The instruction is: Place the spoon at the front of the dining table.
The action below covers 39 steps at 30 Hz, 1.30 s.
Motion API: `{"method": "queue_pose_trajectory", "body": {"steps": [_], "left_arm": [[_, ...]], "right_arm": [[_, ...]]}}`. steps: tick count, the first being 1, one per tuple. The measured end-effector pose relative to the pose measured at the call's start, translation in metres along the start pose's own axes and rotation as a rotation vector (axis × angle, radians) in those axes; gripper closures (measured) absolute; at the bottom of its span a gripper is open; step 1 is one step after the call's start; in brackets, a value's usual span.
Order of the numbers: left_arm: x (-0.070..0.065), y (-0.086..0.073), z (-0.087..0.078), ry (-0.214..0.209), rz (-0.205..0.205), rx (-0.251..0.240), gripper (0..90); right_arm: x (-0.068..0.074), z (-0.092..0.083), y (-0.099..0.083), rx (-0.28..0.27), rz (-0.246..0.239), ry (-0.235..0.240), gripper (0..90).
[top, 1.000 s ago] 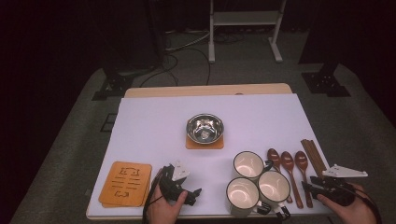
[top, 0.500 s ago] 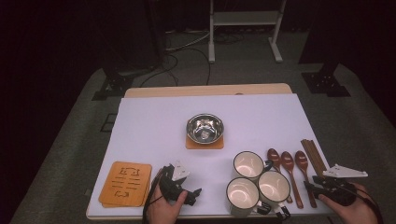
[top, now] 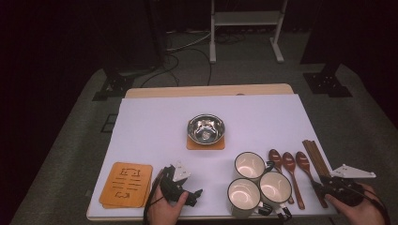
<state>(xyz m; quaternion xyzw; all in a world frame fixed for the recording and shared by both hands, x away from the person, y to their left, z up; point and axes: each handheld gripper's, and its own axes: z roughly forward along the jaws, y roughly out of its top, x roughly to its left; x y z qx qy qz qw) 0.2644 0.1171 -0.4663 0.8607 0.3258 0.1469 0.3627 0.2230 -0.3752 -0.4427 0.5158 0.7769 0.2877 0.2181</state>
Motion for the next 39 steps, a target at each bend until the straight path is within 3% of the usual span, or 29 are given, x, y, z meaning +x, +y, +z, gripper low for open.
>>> {"method": "queue_pose_trajectory", "body": {"steps": [12, 21, 39], "left_arm": [[0.0, 0.0, 0.0, 0.0, 0.0, 0.0, 0.0], [0.0, 0.0, 0.0, 0.0, 0.0, 0.0, 0.0], [0.0, 0.0, 0.0, 0.0, 0.0, 0.001, 0.0]], "right_arm": [[-0.005, -0.001, -0.001, -0.002, -0.001, -0.02, 59.4], [-0.007, 0.0, 0.001, -0.043, 0.013, 0.023, 60.0], [-0.007, 0.014, 0.012, -0.069, 0.005, 0.025, 60.0]]}}
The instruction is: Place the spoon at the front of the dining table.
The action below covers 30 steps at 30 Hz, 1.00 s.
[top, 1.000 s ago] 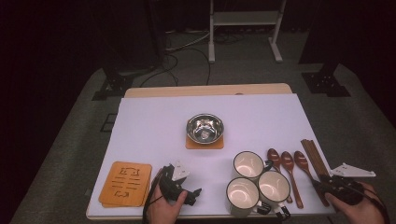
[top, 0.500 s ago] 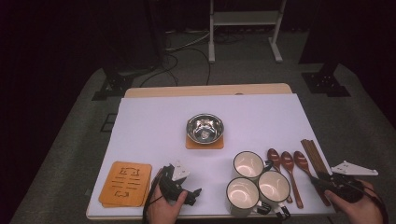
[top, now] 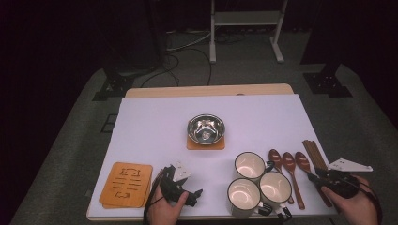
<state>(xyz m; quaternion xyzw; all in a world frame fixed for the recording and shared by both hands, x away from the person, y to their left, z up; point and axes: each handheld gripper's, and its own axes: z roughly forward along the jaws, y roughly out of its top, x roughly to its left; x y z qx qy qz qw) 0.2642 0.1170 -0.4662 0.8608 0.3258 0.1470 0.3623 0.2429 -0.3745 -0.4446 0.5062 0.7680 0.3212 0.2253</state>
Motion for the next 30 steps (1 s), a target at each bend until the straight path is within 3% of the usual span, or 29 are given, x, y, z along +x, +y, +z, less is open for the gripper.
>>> {"method": "queue_pose_trajectory", "body": {"steps": [24, 30], "left_arm": [[0.0, 0.0, 0.0, 0.0, 0.0, 0.0, 0.0], [0.0, 0.0, 0.0, 0.0, 0.0, 0.0, 0.0]], "right_arm": [[0.0037, 0.0095, -0.0029, 0.041, 0.003, -0.022, 58.9], [0.0041, 0.0091, -0.0026, 0.038, 0.005, 0.001, 67.2]]}}
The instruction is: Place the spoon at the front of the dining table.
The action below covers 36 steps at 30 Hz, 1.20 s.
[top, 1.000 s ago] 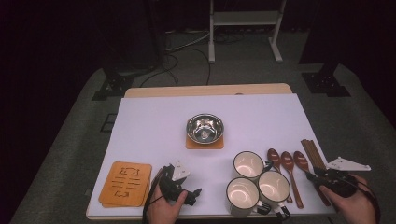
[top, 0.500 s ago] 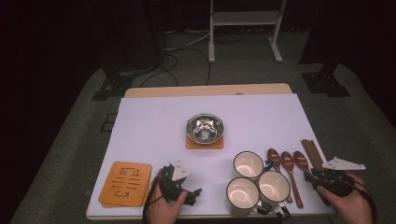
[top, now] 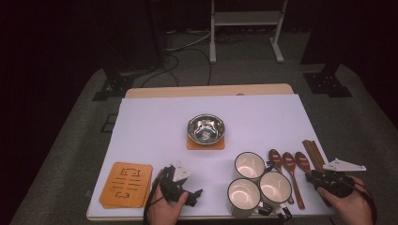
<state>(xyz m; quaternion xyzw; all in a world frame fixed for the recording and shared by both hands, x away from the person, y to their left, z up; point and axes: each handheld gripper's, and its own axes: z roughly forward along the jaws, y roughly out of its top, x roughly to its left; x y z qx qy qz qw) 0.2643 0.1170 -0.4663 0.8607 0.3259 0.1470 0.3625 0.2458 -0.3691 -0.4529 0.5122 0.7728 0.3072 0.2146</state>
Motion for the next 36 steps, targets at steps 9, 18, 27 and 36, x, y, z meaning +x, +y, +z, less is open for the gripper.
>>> {"method": "queue_pose_trajectory", "body": {"steps": [9, 18, 27, 36], "left_arm": [[0.0003, 0.0003, 0.0, -0.001, -0.001, 0.001, 0.0], [0.0002, 0.0006, -0.0001, 0.001, 0.002, 0.005, 0.0], [0.0002, 0.0006, 0.0, 0.0, 0.002, 0.004, 0.0], [0.0002, 0.0002, 0.0, 0.0, 0.001, 0.001, 0.0]], "right_arm": [[-0.001, 0.0001, -0.0006, -0.011, 0.038, 0.005, 74.1], [-0.0021, 0.0002, -0.0002, -0.012, 0.055, 0.003, 77.8], [-0.0031, -0.0013, 0.0002, -0.008, 0.08, 0.003, 80.2], [-0.0037, -0.0032, 0.0012, -0.01, 0.099, 0.006, 81.5]]}}
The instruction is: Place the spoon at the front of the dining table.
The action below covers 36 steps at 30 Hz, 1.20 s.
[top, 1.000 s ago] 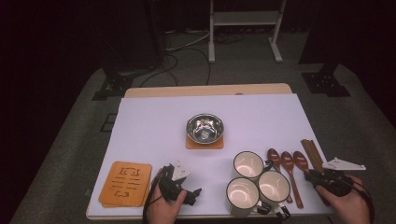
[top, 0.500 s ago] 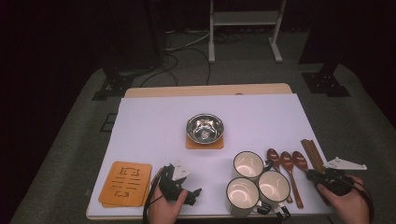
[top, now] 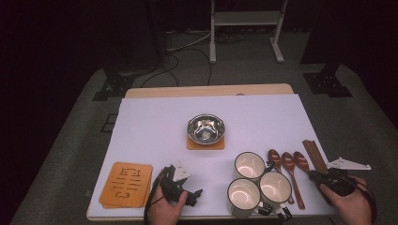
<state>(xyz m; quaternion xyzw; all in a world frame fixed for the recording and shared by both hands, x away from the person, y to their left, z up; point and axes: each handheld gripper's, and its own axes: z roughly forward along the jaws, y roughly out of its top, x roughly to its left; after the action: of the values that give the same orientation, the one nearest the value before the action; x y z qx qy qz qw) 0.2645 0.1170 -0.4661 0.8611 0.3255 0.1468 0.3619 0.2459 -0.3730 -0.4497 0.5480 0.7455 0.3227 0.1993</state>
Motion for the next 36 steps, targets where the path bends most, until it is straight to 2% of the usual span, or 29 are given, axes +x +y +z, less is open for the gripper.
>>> {"method": "queue_pose_trajectory", "body": {"steps": [16, 36], "left_arm": [[0.0, 0.0, 0.0, 0.0, -0.001, -0.001, 0.0], [0.0, 0.0, 0.0, 0.0, -0.001, -0.001, 0.0]], "right_arm": [[0.0, -0.005, 0.003, -0.013, 0.0, -0.01, 81.8], [-0.001, -0.006, 0.011, -0.031, -0.011, 0.005, 81.8]]}}
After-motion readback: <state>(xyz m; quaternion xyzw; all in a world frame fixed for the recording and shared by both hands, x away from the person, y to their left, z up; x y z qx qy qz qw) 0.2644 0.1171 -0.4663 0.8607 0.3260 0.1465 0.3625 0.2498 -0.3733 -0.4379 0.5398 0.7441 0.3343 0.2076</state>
